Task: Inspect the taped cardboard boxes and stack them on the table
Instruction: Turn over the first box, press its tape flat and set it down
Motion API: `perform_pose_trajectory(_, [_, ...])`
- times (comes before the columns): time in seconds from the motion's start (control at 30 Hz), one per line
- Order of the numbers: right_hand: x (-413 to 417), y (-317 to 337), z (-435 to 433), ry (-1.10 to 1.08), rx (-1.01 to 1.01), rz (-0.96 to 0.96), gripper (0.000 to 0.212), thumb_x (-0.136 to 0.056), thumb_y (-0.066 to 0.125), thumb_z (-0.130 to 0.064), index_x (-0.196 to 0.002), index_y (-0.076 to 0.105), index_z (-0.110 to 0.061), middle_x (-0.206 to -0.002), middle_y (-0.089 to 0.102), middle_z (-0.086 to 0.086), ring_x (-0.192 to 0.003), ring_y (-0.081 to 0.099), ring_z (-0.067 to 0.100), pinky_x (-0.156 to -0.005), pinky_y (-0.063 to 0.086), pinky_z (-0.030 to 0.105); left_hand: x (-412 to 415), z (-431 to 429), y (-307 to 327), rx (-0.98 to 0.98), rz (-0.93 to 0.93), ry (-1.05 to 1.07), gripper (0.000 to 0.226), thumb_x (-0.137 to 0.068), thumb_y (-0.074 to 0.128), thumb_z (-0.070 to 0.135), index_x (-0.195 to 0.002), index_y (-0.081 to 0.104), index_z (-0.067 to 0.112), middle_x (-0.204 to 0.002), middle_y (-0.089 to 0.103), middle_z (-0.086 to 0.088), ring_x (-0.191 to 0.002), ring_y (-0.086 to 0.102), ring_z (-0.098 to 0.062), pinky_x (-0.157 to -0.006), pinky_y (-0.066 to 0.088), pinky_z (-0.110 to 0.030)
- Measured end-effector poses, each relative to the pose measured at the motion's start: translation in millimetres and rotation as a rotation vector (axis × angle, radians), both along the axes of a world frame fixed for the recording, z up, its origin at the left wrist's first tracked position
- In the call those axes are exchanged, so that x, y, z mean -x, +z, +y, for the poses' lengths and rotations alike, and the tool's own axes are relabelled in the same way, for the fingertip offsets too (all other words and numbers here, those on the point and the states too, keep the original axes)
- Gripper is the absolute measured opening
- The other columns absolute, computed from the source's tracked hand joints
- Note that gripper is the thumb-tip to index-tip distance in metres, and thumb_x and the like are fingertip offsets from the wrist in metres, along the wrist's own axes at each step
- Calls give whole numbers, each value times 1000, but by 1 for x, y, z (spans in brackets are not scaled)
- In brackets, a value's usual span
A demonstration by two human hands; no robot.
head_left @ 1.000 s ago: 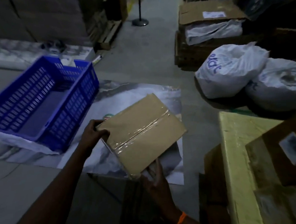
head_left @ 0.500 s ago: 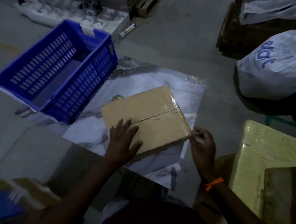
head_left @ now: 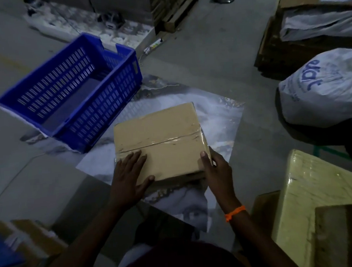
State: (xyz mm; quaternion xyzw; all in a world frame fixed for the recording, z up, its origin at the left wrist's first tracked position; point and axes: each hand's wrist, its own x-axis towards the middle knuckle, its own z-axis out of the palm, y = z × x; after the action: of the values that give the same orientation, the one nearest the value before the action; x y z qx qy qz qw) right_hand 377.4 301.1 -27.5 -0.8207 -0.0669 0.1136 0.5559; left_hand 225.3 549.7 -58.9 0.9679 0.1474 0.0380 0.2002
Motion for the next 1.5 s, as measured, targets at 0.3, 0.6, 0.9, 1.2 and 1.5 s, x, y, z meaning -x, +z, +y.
perform_pose_trajectory(0.3, [64, 61, 65, 225, -40, -222, 51, -103, 42, -54, -147, 54, -30, -147, 51, -2, -138, 41, 10, -110, 33, 8, 22, 41, 60, 448, 3, 238, 95, -83, 33, 86, -155, 36, 24, -164, 30, -2, -147, 30, -18, -115, 25, -36])
perform_pose_trajectory(0.6, [91, 79, 126, 361, -6, -421, 43, -104, 49, -43, -142, 60, -27, -152, 50, -1, -144, 39, 11, -116, 42, 43, 8, 33, 118, 717, -235, 346, 85, -81, 51, 83, -151, 37, 35, -155, 44, 3, -135, 49, -16, -110, 44, -52])
perform_pose_trajectory(0.9, [46, 85, 109, 139, 132, 234, 136, -56, 74, -89, -161, 29, -17, -162, 39, 11, -144, 46, 26, -112, 48, 48, 0, 55, 139, 709, -114, 310, 94, -74, 61, 64, -156, 34, 26, -157, 42, -3, -136, 47, -20, -109, 45, -46])
perform_pose_trajectory(1.2, [64, 78, 99, 188, -193, 113, 56, -85, 80, -51, -136, 62, -35, -126, 71, -10, -114, 68, 7, -95, 61, 41, 1, 48, 130, 937, -200, 268, 51, -95, 63, 40, -138, 40, 53, -133, 63, 13, -113, 66, -3, -96, 56, -35])
perform_pose_trajectory(1.5, [31, 93, 69, 140, -102, -20, 61, -85, 75, -54, -141, 59, -35, -133, 57, -14, -118, 59, 2, -91, 56, 28, -4, 9, 117, 926, -171, 252, 65, -84, 61, 60, -143, 40, 43, -128, 60, 26, -112, 61, 7, -85, 49, -14])
